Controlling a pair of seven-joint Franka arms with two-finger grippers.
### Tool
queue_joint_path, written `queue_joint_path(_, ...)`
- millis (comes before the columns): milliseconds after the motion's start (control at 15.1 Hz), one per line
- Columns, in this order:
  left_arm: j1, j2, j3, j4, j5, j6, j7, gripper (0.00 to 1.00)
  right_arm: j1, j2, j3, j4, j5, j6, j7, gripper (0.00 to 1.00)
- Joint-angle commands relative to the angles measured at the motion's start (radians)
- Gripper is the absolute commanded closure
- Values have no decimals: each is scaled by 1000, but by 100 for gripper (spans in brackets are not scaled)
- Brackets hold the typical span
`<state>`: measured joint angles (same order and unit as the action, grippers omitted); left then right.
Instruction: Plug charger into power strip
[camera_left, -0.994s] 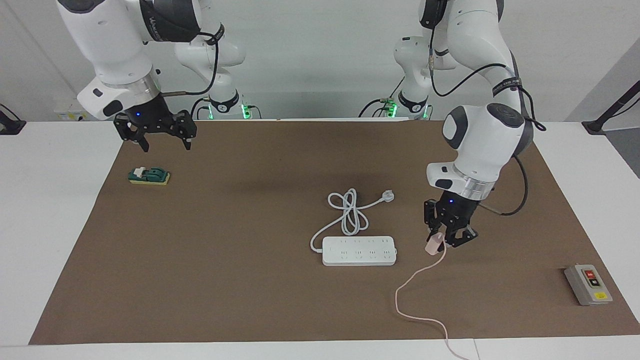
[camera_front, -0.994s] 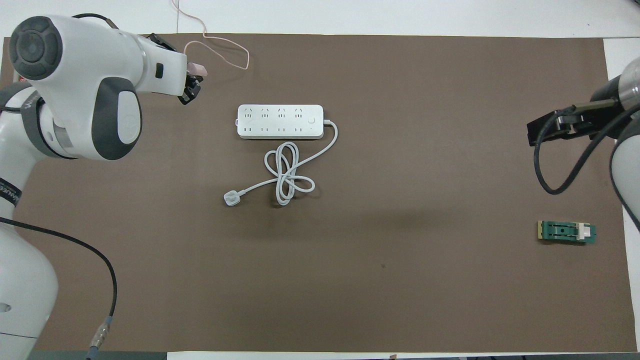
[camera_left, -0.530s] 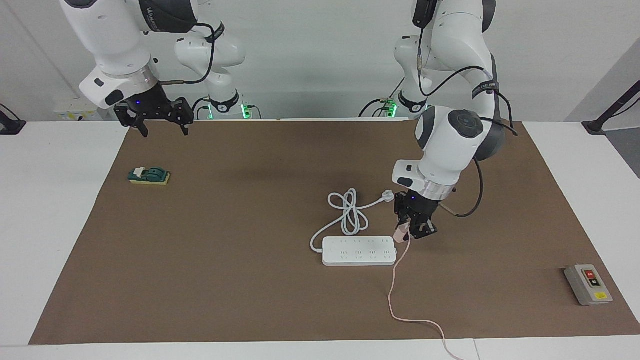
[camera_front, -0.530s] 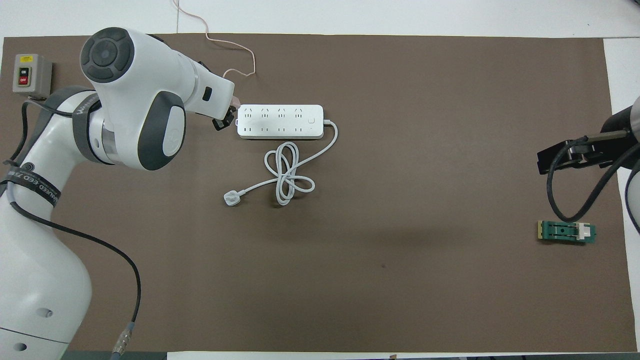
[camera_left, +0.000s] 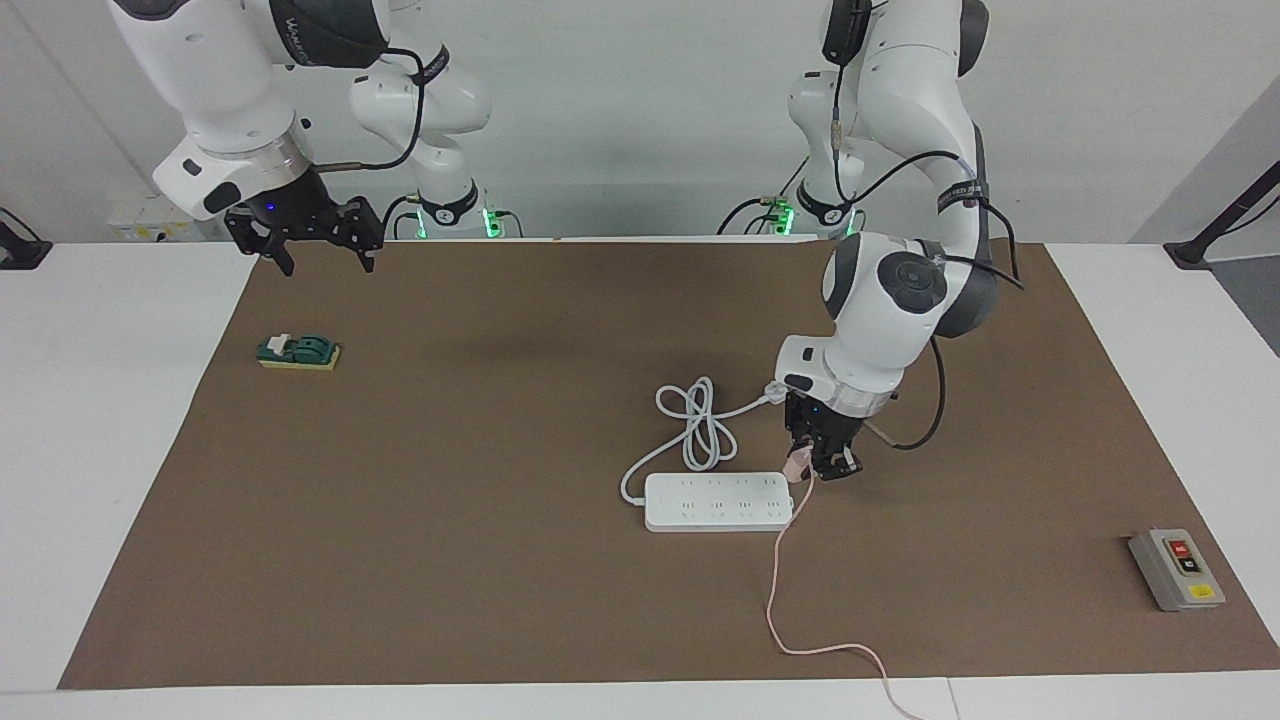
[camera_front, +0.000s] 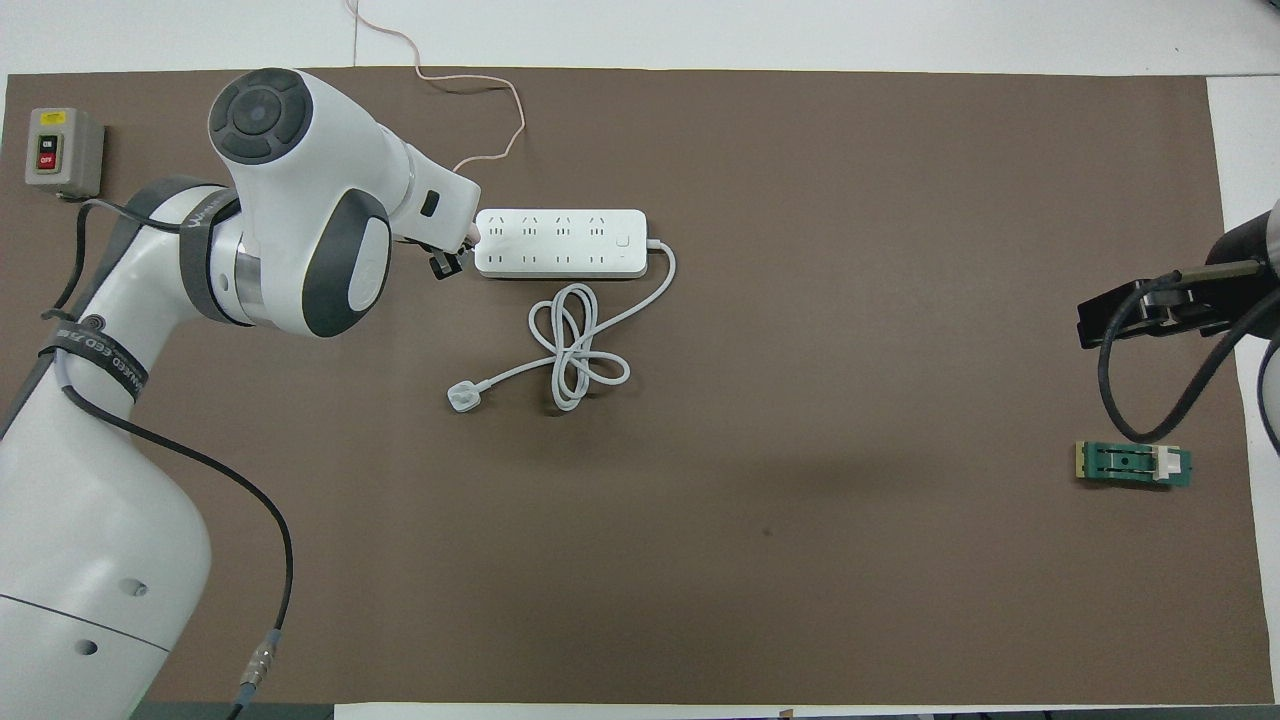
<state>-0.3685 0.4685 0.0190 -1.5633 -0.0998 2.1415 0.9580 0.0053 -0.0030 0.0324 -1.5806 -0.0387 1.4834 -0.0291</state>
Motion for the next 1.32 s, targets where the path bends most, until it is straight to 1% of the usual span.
queue_joint_path(0,-7,36,10,28,18,-14,10,100,-15,-25,10,-30,22,14,-14,0)
queue_joint_path(331,-26,39,9,28,15,5,7,100,-15,-23,14,-27,25,15,-15,0)
queue_joint_path(530,-40,39,9,26,12,23,5,100,-15,-23,14,-27,57,17,-15,0)
queue_joint_path(1192,-55,38,12,-9,15,31,-10,100,-15,-23,11,-27,40,28,-20,0)
queue_joint_path(1259,-55,38,12,-9,40,32,-12,100,-15,-23,11,-27,40,35,-20,0)
